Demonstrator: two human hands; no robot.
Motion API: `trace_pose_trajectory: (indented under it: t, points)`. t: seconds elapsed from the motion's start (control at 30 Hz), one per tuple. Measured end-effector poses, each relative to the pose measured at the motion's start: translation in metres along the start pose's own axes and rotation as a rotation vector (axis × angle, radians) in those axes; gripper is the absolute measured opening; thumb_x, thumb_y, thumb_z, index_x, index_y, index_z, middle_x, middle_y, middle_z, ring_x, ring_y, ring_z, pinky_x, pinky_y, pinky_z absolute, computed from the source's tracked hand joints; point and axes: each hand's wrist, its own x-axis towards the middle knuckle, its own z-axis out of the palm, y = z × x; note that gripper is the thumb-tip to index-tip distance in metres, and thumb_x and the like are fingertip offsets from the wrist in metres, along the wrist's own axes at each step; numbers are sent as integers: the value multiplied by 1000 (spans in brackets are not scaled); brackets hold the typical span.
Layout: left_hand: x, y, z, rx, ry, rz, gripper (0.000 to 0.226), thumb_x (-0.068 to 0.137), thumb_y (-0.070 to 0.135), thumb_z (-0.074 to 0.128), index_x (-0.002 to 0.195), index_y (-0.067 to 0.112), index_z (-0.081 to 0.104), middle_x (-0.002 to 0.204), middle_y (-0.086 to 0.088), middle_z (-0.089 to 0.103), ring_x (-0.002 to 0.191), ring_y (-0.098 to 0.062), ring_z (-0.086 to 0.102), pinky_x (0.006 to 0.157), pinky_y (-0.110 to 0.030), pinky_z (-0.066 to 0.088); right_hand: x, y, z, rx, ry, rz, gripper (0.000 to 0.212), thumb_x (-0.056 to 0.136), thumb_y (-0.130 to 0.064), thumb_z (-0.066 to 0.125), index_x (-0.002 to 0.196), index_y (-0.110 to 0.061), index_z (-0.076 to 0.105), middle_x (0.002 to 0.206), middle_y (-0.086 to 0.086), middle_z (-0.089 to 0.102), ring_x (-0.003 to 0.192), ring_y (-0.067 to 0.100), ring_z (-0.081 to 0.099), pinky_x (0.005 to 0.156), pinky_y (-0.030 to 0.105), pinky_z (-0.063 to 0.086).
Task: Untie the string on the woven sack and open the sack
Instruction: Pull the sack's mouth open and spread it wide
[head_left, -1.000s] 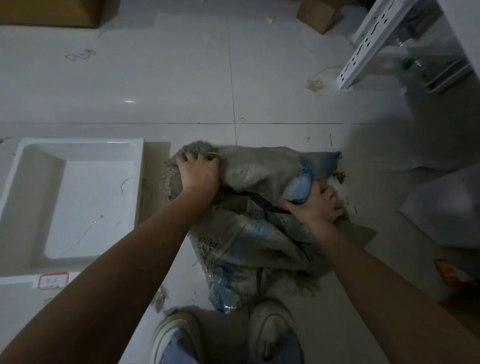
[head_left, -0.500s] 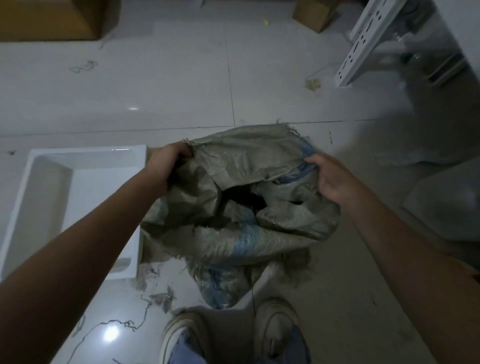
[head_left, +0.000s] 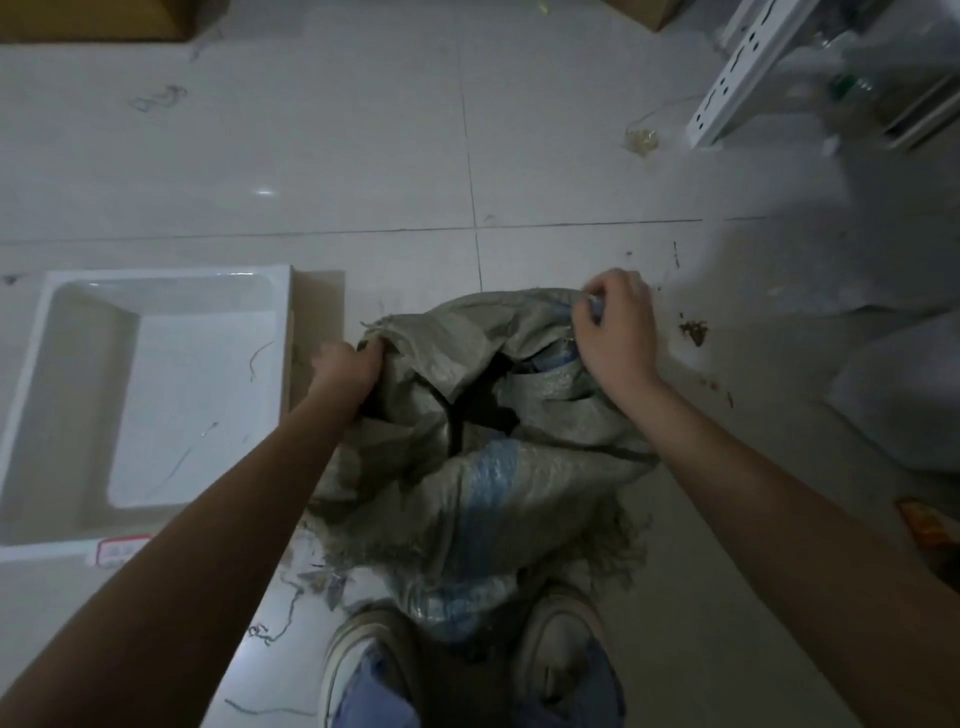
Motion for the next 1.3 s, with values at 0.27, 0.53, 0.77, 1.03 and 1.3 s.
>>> trace_pose_trajectory:
  t: [0.27,0.53,0.77,1.03,1.3]
  points:
    - [-78,8,16,889,188,1672,15,74,20,54,78,10,65,72,-9,65,64,-26,60,67,-36,43,-71,-61,4,-735,-934,-608,52,90,-35,51,135,-9,44,140,16,44,130,32,39,109,44,28]
    - [-6,-2,16,1836,-25,1184,116,69,70,56,150,12,-4,160,-16,2,147,-34,-1,114,-53,-15,-131,-14,1,-959,-1142,-462,100,80,-64,52,151,-15,1,156,20,12,144,45,-2,115,57,0]
    - [3,24,2,1796,-66,1447,60,70,41,61,124,15,61,125,-14,62,124,-28,54,117,-46,17,-112,1,-21,-789,-1299,-146,87,83,-66,43,150,-19,12,152,15,27,139,36,25,111,48,24]
    - [-76,-12,64,1399,-209,745,56,95,41,35,138,4,34,139,-18,44,127,-32,42,105,-39,30,-48,-41,18,-904,-993,-518,68,83,-36,60,142,-17,33,150,13,29,141,36,19,110,55,20]
    - [-42,-66,19,1464,-282,1377,42,76,53,48,108,36,69,100,-11,72,105,-34,65,118,-52,-6,12,10,7,-1240,-908,-222,106,73,-67,59,150,-29,-4,160,11,-8,144,42,-11,108,71,-5]
